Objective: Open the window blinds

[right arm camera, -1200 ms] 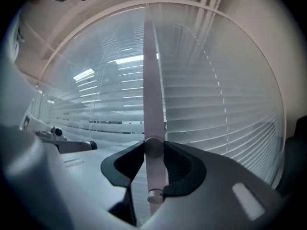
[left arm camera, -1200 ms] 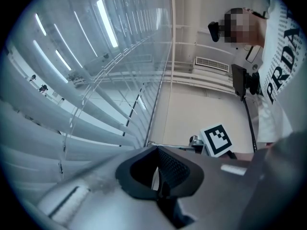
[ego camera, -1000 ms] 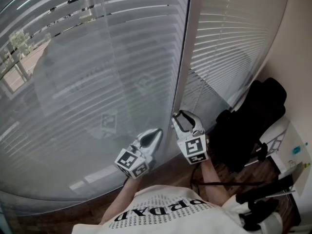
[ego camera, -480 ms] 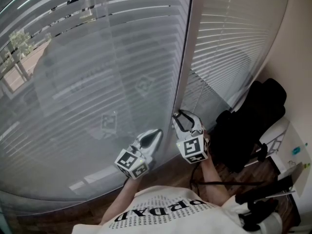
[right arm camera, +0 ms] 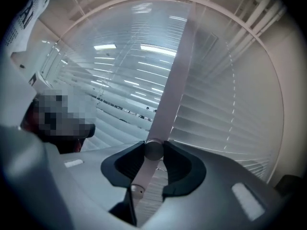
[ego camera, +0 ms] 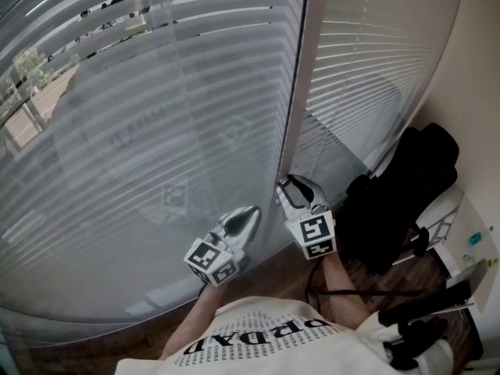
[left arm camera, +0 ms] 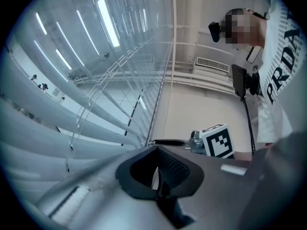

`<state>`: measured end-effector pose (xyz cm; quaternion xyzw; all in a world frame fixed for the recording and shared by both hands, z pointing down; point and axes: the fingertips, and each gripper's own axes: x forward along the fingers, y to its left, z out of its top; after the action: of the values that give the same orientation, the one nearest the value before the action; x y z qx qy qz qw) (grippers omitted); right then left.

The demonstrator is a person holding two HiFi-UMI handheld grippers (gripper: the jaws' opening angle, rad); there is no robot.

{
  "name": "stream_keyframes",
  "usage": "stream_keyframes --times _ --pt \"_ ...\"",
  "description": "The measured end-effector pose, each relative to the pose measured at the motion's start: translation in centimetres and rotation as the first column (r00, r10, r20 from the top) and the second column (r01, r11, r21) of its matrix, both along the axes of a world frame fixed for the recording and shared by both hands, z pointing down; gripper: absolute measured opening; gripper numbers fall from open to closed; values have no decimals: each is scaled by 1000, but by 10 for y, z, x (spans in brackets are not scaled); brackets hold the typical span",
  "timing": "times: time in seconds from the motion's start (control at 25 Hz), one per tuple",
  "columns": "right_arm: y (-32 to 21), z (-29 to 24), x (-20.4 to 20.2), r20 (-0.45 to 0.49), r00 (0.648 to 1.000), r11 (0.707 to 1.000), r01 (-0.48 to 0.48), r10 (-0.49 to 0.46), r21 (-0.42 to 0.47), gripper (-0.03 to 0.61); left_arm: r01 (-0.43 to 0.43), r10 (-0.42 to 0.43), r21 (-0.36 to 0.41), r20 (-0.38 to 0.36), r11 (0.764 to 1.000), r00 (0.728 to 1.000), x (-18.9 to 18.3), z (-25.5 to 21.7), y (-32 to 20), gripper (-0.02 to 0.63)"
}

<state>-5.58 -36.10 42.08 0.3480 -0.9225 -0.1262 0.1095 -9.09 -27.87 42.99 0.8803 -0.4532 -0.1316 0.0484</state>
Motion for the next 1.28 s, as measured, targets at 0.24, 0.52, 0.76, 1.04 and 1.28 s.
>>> stream_keyframes --times 0.24,0.52,0.76,1.04,1.28 --pt "-2 5 3 94 996 997 2 6 -83 132 -9 9 7 -4 1000 1000 2 4 2 -5" --pt "-4 8 5 200 980 984 22 14 -176 132 -8 8 11 -3 1000 1000 1 6 3 -5" --pt "-8 15 7 322 946 960 60 32 -272 132 -14 14 17 -6 1000 1000 5 14 1 -5" --pt "1 9 5 25 1000 1000 -1 1 -14 135 -18 18 15 -4 1000 1000 8 7 6 -5" --pt "6 2 -1 -279 960 973 41 25 227 135 -1 1 9 0 1000 1000 3 -3 7 -5"
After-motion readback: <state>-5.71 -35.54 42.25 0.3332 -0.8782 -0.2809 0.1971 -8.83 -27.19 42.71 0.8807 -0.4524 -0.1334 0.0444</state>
